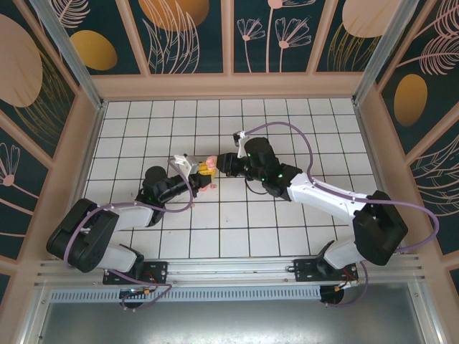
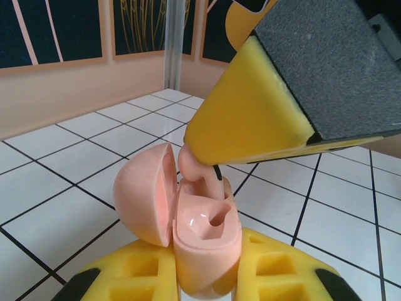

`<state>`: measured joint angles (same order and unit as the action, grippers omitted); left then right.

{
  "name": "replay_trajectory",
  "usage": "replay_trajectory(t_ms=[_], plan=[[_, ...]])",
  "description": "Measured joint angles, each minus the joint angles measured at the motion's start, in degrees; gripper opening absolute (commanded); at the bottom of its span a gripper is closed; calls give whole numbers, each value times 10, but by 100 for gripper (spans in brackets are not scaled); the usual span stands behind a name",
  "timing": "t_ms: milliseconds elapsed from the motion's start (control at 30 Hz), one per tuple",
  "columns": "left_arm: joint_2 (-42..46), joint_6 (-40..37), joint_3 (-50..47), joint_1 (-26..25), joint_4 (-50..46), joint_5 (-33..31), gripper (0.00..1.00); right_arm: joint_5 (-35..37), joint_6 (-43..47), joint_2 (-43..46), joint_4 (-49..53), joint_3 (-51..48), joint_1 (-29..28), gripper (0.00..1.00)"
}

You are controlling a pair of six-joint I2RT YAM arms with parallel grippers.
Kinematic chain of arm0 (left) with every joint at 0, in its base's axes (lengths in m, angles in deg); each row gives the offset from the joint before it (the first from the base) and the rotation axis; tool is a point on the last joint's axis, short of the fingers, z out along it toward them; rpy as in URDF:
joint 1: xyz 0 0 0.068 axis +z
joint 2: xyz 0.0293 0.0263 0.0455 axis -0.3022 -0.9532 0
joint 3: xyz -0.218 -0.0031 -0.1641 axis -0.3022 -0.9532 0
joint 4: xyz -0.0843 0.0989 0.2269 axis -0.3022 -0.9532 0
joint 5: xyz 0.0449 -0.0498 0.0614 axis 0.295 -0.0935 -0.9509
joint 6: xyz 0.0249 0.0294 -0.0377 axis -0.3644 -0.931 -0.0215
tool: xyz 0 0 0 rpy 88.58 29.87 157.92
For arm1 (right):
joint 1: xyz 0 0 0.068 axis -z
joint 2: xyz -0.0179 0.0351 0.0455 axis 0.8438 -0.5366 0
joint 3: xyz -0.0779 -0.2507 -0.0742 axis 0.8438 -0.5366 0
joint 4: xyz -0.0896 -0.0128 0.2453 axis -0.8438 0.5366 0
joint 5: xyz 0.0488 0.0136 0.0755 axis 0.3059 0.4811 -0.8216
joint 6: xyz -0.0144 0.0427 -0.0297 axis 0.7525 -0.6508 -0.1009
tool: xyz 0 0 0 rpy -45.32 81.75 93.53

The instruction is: Insert the wireless bluetooth earbuds into the charging case

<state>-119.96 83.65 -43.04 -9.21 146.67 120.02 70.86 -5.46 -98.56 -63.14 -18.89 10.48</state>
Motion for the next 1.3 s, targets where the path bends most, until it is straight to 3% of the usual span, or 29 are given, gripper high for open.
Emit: replay_trajectory(t_ms=[400,800,1300], plan=[[10,-16,0,-3,-20,-1,13,64,-38,-1,63,25,-30,22],[16,-25,0,-6,-32,-5,13,75,-35,-5,94,47,-39,37],[29,-26,0,-6,-27,-14,13,69,-9,14,116,63,-19,34]])
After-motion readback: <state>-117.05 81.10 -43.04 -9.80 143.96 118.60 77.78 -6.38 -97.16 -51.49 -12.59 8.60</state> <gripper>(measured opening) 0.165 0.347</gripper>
